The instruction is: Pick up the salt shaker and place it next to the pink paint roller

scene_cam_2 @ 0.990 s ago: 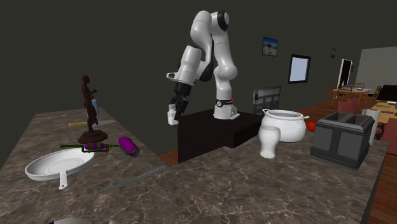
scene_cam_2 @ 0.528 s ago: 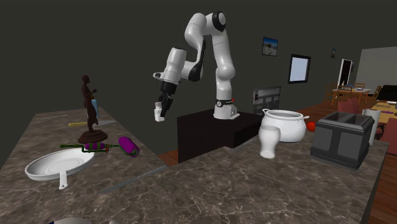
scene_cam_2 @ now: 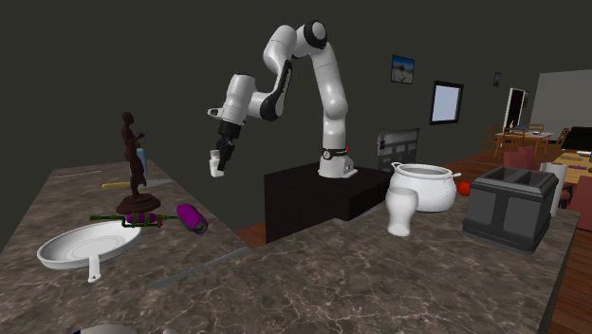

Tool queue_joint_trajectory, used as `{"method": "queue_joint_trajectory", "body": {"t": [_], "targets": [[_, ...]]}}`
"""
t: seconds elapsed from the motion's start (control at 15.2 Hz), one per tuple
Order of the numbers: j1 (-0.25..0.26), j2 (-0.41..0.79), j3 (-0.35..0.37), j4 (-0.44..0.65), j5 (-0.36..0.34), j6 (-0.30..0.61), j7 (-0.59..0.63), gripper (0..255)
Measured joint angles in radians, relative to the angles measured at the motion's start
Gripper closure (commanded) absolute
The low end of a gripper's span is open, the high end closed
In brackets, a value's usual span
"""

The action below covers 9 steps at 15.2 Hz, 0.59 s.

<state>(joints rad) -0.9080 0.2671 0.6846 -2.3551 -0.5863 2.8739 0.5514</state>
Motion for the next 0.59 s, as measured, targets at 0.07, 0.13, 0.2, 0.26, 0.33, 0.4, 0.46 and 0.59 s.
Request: {"method": "queue_joint_trajectory", "body": {"t": [0.07,0.13,0.2,0.26,0.33,0.4,0.46,0.59], "targets": [[-0.018,0.014,0.001,0.017,0.008,-0.006,-0.029,255],[-0.050,0.020,0.014,0.030,0.029,-0.015,-0.072,255],[-0.063,0.039,0.009,0.053,0.031,-0.022,-0.097,255],[-0.079,0.056,0.006,0.069,0.033,-0.026,-0.124,255],[-0.100,0.067,0.018,0.094,0.049,-0.044,-0.157,255],[-0.110,0.084,0.012,0.112,0.048,-0.049,-0.177,255],[-0.123,0.101,0.010,0.132,0.050,-0.055,-0.201,255],[-0.147,0.145,0.001,0.186,0.052,-0.076,-0.251,255]]}}
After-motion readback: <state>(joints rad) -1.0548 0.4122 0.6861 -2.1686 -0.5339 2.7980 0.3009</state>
